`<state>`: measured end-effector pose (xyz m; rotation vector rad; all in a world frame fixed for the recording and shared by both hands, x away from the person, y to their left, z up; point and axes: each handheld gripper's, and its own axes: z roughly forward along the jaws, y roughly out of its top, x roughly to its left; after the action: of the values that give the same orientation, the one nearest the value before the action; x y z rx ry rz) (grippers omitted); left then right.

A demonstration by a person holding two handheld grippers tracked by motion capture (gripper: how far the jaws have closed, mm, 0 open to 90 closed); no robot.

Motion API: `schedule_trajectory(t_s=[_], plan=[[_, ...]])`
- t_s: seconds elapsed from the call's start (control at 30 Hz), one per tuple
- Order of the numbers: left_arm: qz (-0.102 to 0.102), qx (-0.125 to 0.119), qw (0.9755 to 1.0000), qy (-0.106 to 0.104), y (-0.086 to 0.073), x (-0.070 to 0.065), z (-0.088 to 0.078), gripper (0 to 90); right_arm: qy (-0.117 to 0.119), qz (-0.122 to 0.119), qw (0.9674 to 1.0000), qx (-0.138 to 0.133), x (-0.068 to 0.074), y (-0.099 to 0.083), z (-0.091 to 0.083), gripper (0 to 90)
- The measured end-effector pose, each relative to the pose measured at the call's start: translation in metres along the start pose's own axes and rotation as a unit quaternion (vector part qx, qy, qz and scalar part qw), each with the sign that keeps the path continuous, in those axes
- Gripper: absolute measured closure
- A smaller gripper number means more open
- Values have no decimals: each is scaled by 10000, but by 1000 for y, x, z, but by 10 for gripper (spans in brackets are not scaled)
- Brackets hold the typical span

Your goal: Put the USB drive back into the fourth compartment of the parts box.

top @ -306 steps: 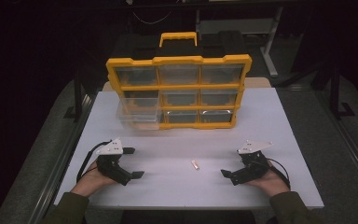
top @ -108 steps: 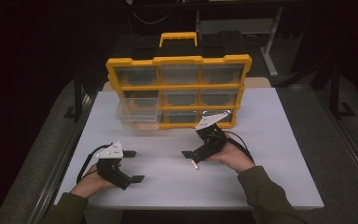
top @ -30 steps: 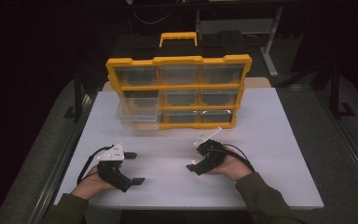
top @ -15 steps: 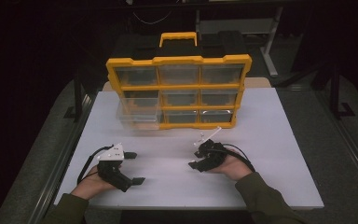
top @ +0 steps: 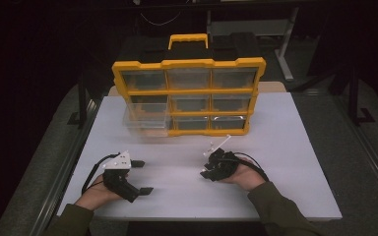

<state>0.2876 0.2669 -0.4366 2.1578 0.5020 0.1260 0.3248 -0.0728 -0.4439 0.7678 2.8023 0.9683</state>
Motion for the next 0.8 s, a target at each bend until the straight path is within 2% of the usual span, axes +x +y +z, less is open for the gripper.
schedule_trajectory(t_s=[0.27,0.57,0.8], plan=[[1,-4,10000,-3,0,0,0,0,-51,-24,10000,76,1,0,1,666],[-5,-5,10000,-5,0,0,0,0,-162,-35,9998,129,0,1,2,770],[-8,-9,10000,-3,0,0,1,0,-131,3,9998,161,-1,2,2,774]])
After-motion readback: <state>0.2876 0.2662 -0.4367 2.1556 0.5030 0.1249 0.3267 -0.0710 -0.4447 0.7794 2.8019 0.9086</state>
